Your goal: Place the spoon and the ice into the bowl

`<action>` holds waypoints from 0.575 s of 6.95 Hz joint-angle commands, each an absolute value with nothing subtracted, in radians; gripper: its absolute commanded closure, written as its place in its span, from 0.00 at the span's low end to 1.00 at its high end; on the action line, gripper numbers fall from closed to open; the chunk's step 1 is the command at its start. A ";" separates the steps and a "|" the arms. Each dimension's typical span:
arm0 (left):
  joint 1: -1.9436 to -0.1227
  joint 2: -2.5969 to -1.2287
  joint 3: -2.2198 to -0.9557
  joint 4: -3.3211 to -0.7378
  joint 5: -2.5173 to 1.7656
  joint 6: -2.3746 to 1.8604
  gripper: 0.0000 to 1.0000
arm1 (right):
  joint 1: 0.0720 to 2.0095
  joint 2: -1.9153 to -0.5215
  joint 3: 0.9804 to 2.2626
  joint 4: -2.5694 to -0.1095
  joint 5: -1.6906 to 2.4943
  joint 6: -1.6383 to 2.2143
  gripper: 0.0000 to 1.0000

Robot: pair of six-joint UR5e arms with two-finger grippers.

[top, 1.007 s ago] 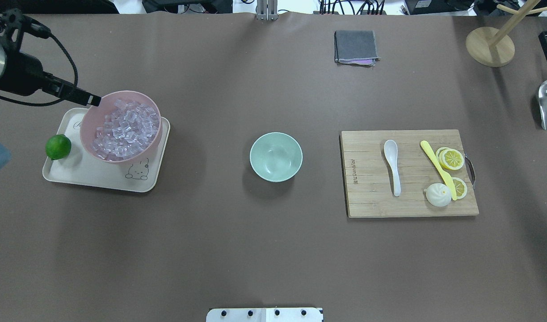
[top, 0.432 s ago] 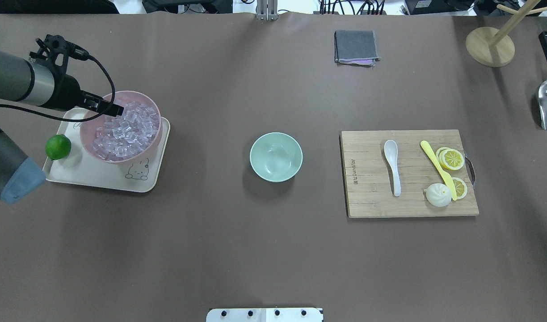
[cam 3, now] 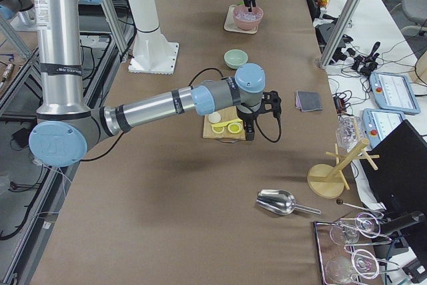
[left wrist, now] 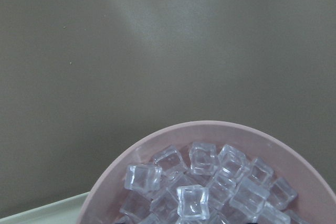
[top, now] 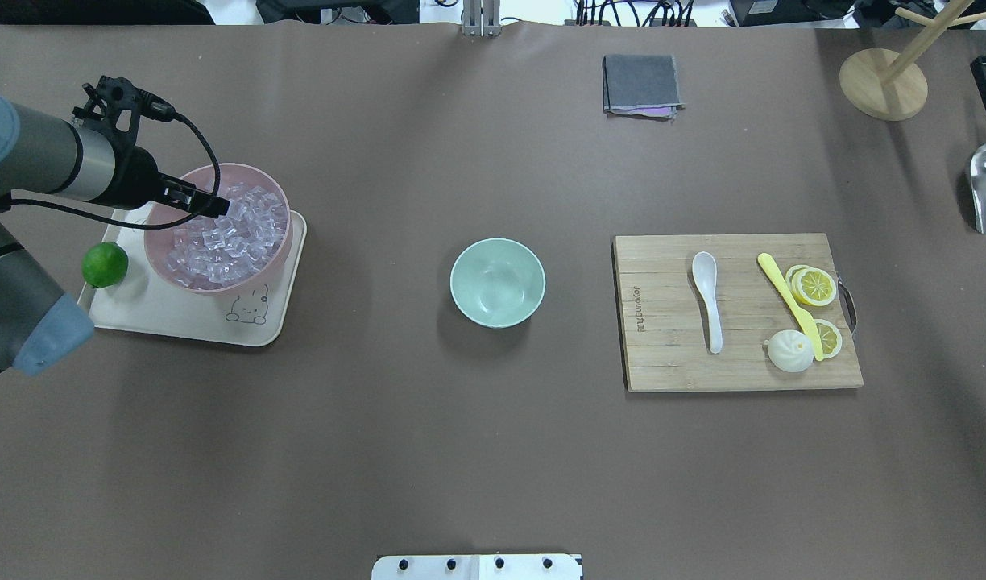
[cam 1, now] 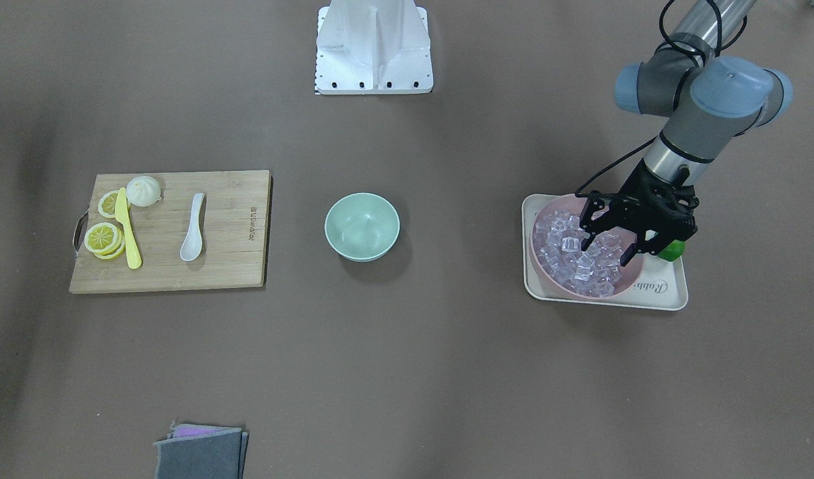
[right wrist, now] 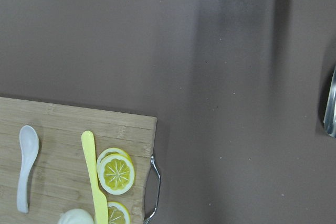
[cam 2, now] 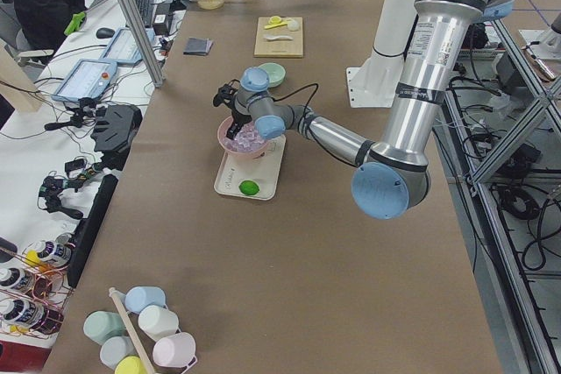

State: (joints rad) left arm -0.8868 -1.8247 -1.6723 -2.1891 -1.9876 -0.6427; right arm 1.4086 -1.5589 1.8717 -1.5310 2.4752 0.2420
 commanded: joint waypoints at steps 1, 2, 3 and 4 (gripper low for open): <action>-0.885 -1.853 -1.640 -2.189 -1.987 -0.644 0.38 | 1.368 -1.546 1.870 -1.531 2.471 0.268 0.00; -0.885 -1.867 -1.619 -2.189 -1.987 -0.644 0.38 | 1.362 -1.546 1.873 -1.531 2.470 0.278 0.00; -0.884 -1.882 -1.596 -2.189 -1.987 -0.643 0.38 | 1.350 -1.540 1.873 -1.531 2.464 0.287 0.00; -0.884 -1.890 -1.582 -2.191 -1.987 -0.643 0.38 | 1.335 -1.529 1.873 -1.531 2.459 0.310 0.00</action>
State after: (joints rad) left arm -0.8841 -1.8772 -1.6022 -2.1894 -1.9865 -0.6432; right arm 1.3517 -1.5397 1.8726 -1.5309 2.4647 0.2881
